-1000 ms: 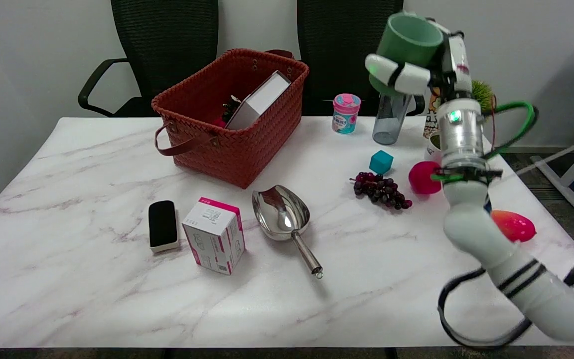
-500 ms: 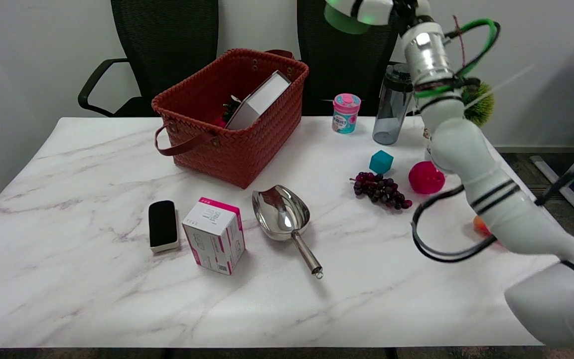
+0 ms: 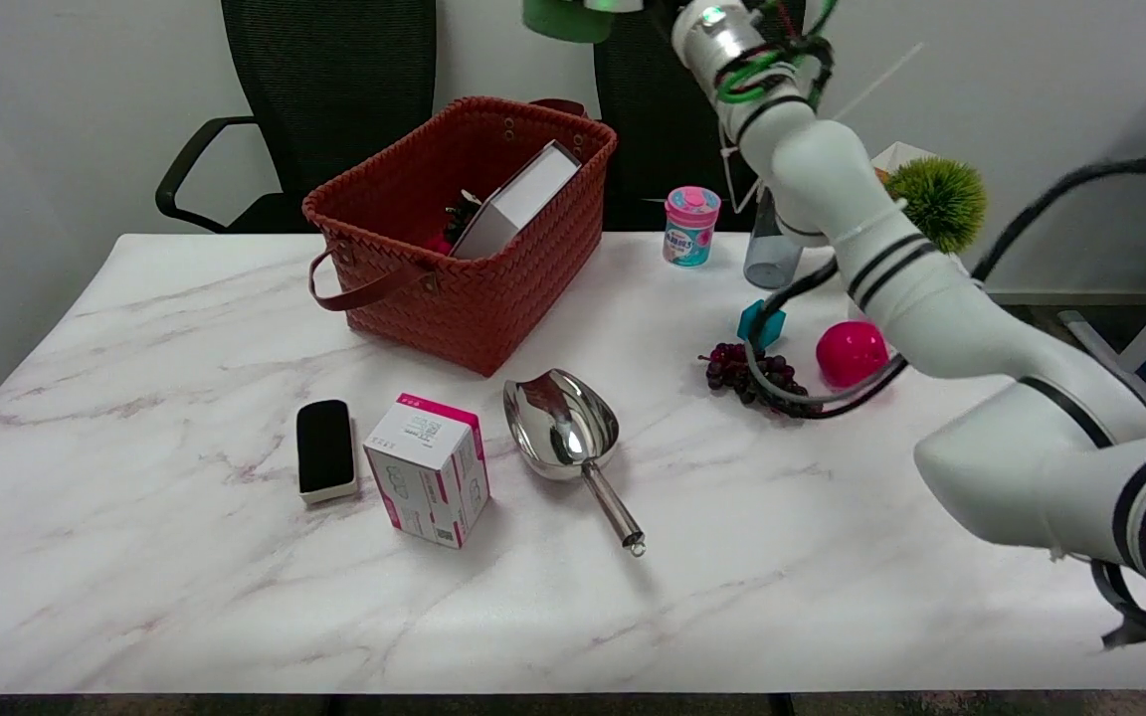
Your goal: Place the green mug into the brown storage basket.
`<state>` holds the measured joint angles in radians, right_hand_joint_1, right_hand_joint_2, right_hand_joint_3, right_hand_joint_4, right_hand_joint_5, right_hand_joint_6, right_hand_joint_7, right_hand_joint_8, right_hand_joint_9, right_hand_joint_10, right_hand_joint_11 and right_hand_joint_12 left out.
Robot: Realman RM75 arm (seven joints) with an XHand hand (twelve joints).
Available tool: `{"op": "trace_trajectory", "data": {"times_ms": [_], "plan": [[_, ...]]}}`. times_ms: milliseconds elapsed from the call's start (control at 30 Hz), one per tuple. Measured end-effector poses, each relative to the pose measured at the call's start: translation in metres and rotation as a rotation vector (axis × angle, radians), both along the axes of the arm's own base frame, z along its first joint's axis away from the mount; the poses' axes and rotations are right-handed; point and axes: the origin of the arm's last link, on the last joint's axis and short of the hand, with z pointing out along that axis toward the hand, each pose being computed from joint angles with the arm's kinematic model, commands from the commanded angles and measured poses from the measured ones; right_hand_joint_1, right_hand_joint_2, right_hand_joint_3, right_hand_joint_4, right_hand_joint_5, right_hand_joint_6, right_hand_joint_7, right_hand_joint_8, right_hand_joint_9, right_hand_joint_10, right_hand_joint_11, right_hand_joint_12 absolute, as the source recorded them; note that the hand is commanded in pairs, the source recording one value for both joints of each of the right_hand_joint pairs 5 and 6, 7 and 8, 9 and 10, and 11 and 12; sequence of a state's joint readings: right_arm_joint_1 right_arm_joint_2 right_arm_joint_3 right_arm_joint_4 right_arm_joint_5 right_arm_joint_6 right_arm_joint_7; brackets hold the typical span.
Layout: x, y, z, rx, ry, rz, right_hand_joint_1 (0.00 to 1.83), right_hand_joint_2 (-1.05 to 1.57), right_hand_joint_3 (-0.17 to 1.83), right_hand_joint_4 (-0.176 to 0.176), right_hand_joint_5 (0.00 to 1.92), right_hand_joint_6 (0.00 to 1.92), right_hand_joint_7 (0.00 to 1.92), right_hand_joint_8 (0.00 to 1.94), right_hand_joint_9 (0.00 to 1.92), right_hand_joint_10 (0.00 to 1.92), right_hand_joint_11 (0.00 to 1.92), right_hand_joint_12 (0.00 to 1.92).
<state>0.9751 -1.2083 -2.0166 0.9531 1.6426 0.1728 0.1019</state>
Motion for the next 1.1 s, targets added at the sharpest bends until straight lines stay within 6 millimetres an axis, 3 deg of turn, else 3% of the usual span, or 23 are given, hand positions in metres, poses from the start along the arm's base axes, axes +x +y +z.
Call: {"op": "trace_trajectory", "data": {"times_ms": [433,733,1100], "plan": [[0.007,-0.032,-0.065,0.156,0.134,-0.111,1.08,1.19,0.59,0.0,1.21,1.21,1.43,1.43,1.42,1.42,1.1,1.1],[0.001,-0.036,-0.102,0.242,0.232,-0.159,1.08,1.16,0.6,0.0,1.21,1.21,1.43,1.43,1.42,1.42,1.1,1.1],[-0.014,-0.034,-0.128,0.305,0.319,-0.202,1.09,1.13,0.62,0.0,1.19,1.19,1.42,1.42,1.41,1.41,1.09,1.09]]}}
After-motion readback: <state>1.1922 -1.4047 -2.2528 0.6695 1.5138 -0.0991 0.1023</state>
